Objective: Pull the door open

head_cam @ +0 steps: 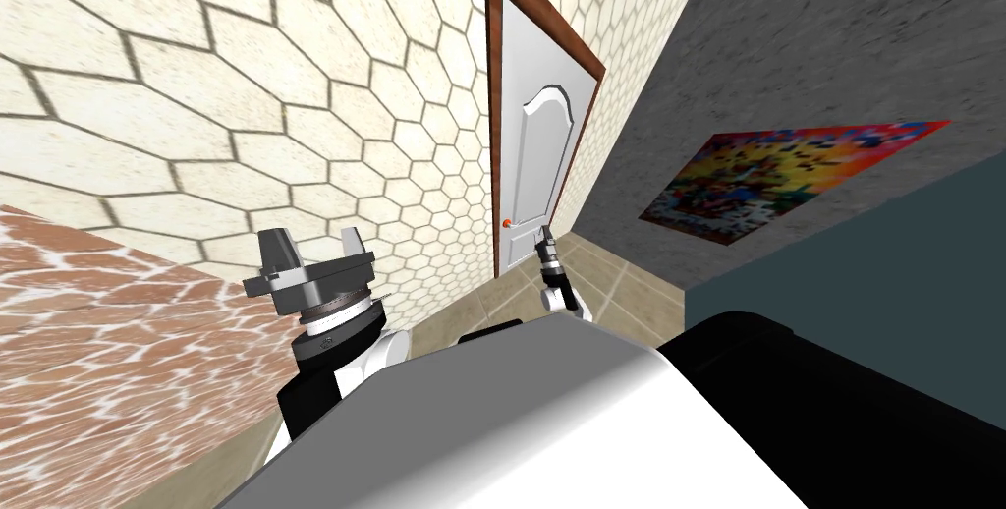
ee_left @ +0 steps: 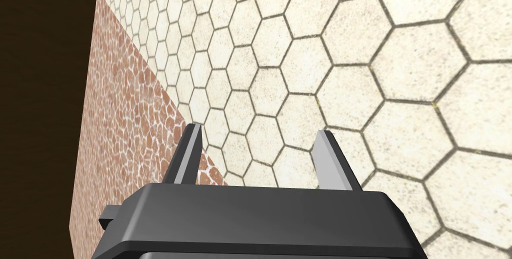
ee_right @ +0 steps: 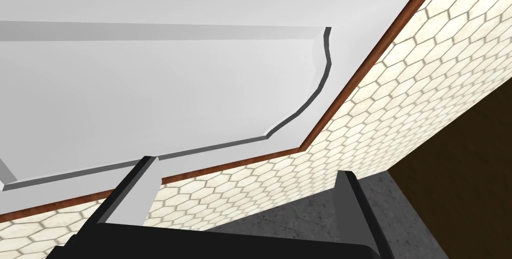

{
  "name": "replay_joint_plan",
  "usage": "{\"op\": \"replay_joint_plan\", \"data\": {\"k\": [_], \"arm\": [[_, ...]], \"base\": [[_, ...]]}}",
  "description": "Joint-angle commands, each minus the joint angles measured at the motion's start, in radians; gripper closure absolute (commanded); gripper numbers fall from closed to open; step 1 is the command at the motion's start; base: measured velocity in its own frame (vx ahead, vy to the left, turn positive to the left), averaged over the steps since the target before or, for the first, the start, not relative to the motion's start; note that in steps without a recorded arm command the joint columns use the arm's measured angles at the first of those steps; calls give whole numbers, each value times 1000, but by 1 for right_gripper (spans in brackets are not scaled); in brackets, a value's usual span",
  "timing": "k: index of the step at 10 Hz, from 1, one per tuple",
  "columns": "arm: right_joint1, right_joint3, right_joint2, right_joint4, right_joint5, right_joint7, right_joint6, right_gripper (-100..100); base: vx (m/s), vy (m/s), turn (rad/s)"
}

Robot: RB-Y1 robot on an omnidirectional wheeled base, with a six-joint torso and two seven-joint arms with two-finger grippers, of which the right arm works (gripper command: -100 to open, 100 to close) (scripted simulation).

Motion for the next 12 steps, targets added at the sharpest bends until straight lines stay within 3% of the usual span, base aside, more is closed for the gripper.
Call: {"op": "replay_joint_plan", "data": {"k": [1,6,7,8,9,10,11,12], "arm": [[-3,0,-9,28,-1,-8,-6,-100],[-51,4,-52,163,-4,-44,-31,-100],[-51,4,-52,184,-4,-44,-31,-100],[-67,5,-66,217,-5,-57,-40,-100],[-67,5,-66,237,-5,-57,-40,-100],[-83,6,-81,268,-6,-69,-48,-100],[-83,6,-81,290,-6,-69,-48,-100],[-99,7,-95,326,-7,-81,-57,-100]], "base": [[41,-40,66],[40,-50,102],[38,-46,74],[40,-48,157],[31,-55,66],[31,-54,112],[31,-50,83],[46,-58,132]]}}
